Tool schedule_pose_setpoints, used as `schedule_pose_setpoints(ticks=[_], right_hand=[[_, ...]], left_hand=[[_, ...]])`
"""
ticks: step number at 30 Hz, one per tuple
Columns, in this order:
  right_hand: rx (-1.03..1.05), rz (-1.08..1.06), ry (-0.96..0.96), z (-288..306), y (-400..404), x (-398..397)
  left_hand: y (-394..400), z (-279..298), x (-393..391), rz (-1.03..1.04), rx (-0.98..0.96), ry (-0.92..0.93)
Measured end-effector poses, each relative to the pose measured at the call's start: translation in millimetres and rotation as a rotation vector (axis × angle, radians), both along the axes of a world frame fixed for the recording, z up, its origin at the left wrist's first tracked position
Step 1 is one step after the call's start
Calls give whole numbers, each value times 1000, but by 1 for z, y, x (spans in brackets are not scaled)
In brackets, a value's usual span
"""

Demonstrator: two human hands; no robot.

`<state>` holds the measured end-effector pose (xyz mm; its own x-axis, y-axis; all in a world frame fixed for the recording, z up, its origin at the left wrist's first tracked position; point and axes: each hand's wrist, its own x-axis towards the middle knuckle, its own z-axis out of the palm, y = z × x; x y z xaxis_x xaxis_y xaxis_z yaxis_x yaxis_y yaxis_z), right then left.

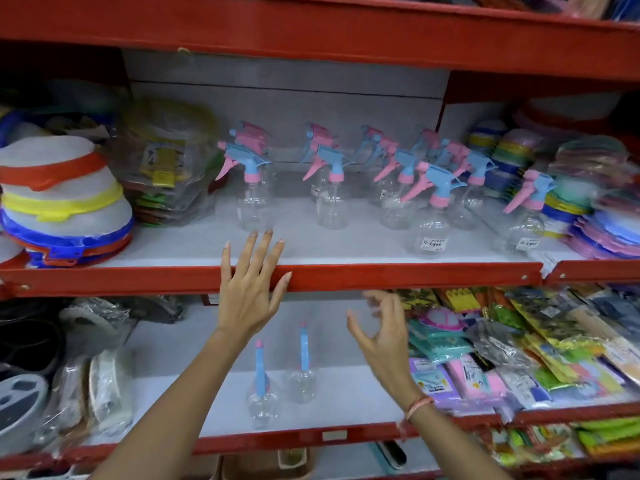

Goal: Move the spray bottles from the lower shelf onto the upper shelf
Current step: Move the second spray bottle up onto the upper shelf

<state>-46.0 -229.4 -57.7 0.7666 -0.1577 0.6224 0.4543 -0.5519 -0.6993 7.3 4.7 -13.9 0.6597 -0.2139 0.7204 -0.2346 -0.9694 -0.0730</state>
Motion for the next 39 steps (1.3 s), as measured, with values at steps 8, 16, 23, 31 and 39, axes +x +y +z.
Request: schedule_pose_setpoints(ticks=[8,16,23,31,39], right_hand=[[-52,73,760,-83,84,5],[-8,-44,659,-95,94,-1],[55,70,522,-59,53,-34],[138,211,231,62,11,-60],[82,184,-15,173,-5,-21]], left_hand=[[3,-4,10,-33,9,-11],[5,-6,12,-46,12,-17],[4,-5,9,-66,-3,-7],[3,-6,8,-75,-29,2],[3,-6,9,-53,-13,15]])
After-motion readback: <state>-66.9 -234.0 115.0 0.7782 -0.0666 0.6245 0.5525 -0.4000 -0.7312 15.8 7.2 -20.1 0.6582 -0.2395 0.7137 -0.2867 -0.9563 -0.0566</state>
